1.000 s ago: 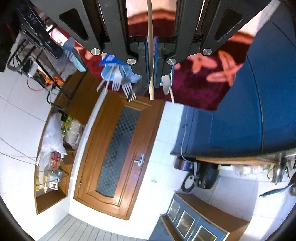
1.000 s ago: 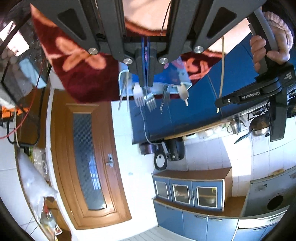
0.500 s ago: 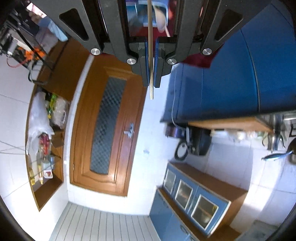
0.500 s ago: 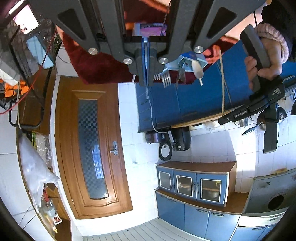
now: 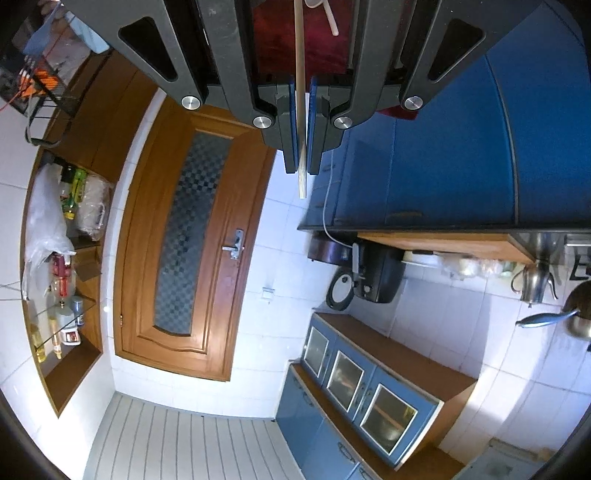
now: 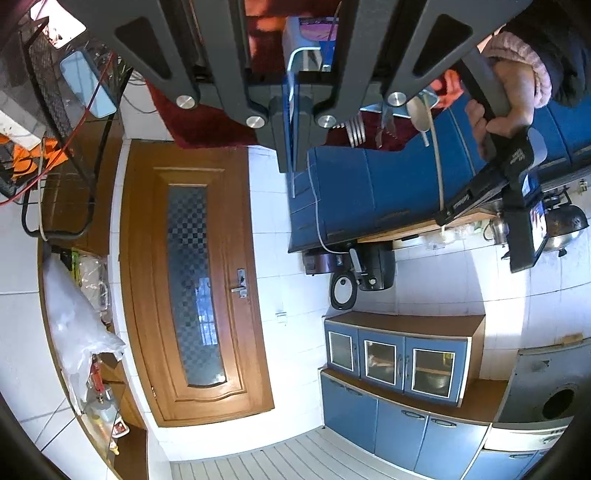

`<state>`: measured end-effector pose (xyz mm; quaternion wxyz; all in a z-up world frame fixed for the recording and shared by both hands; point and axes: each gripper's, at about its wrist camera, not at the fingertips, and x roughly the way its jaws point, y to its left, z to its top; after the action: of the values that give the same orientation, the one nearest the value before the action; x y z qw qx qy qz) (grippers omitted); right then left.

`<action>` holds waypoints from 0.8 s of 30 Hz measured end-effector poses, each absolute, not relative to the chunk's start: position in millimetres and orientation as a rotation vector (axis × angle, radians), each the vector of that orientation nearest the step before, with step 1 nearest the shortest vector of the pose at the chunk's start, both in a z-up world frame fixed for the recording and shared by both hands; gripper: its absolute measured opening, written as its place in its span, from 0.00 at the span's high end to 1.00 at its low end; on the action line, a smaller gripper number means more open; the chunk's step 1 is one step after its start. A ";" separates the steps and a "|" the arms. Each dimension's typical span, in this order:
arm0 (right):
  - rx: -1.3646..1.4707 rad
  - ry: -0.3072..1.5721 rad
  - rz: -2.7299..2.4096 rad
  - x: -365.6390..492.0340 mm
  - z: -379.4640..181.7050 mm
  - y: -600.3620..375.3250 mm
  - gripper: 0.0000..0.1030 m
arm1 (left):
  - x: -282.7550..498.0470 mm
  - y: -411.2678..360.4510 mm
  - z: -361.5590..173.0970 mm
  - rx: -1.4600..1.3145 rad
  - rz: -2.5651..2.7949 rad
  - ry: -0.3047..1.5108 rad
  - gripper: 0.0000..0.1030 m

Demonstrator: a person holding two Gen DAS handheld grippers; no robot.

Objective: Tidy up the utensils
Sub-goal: 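Lift and carry the chopstick with the left tool while the right tool carries the silver fork, then drop the chopstick into the caddy with the left tool while the right tool releases the fork there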

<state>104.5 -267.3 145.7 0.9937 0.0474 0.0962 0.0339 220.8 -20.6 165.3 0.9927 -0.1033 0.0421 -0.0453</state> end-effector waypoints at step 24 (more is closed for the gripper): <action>0.003 0.173 0.000 170.0 119.5 -252.2 0.98 | 222.7 -20.3 112.8 -0.222 -0.097 0.117 0.96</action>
<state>170.0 -252.2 119.5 0.9963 0.0016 0.0864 0.0000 222.7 -20.3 112.8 0.9909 -0.1109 0.0584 -0.0485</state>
